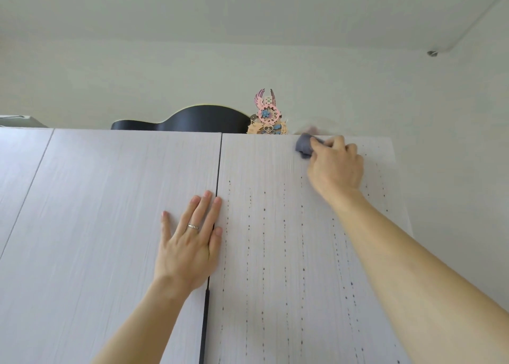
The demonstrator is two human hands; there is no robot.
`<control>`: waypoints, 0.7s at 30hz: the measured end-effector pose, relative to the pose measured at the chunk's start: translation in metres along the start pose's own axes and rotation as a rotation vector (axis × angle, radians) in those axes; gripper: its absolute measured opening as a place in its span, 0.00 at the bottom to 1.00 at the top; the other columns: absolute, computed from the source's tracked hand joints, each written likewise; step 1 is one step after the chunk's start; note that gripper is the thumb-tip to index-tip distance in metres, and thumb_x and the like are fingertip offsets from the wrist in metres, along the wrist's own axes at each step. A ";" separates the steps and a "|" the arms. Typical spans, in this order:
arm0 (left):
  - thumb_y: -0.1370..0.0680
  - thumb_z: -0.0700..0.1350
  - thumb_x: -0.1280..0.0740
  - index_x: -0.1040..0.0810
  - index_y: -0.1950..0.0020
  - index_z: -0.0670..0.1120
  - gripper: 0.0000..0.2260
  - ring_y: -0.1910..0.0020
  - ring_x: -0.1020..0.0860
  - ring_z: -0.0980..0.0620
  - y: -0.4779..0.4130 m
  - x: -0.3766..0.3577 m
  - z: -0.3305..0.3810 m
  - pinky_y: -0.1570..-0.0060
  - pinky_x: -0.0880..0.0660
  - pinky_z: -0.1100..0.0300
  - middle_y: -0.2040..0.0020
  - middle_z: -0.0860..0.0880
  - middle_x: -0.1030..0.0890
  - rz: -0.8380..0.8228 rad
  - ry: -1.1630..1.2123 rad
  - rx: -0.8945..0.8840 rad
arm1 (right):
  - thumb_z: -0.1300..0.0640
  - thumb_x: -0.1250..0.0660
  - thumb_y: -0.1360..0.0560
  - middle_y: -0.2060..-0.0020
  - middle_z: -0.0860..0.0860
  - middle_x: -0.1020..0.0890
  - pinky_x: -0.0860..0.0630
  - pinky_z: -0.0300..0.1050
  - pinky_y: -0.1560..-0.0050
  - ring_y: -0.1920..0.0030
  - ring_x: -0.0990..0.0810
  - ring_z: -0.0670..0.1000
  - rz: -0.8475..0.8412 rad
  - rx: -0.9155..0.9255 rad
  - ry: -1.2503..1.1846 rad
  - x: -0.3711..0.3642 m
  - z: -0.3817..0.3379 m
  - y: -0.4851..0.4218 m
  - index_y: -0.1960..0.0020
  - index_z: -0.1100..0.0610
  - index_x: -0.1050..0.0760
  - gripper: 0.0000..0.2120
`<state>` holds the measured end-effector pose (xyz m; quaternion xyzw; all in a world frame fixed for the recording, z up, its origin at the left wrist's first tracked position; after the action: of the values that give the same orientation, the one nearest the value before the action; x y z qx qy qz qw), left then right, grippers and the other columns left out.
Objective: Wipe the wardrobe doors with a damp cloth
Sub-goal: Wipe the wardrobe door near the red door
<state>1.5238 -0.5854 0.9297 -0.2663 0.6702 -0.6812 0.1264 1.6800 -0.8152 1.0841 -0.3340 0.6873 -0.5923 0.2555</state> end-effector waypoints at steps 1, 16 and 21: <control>0.16 0.56 0.58 0.56 0.17 0.57 0.26 0.20 0.56 0.58 0.001 -0.001 -0.001 0.23 0.55 0.36 0.18 0.59 0.55 0.005 0.010 -0.001 | 0.58 0.41 0.19 0.38 0.50 0.28 0.38 0.49 0.50 0.43 0.30 0.59 0.015 -0.041 0.005 0.000 0.010 0.002 0.30 0.44 0.29 0.20; 0.15 0.54 0.53 0.47 0.17 0.53 0.26 0.20 0.45 0.55 0.003 -0.005 -0.005 0.27 0.45 0.30 0.18 0.55 0.44 0.089 -0.040 0.021 | 0.60 0.31 0.28 0.42 0.49 0.22 0.31 0.51 0.53 0.49 0.25 0.58 0.089 0.340 -0.004 -0.020 -0.040 0.062 0.33 0.47 0.23 0.24; 0.15 0.55 0.55 0.48 0.17 0.53 0.26 0.20 0.45 0.55 0.003 -0.005 -0.003 0.27 0.50 0.33 0.18 0.56 0.45 0.061 -0.068 0.028 | 0.61 0.41 0.21 0.34 0.47 0.29 0.37 0.49 0.47 0.40 0.30 0.57 0.036 0.115 0.059 -0.004 0.021 0.016 0.26 0.42 0.33 0.26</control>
<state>1.5259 -0.5808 0.9254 -0.2669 0.6637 -0.6768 0.1738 1.6957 -0.8250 1.0649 -0.2889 0.6652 -0.6357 0.2646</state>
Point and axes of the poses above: each hand's wrist, its own y-axis away from the middle knuckle, its own x-axis out of the back of the hand, z = x × y, the point moved 3 cm from there along -y, towards the middle knuckle
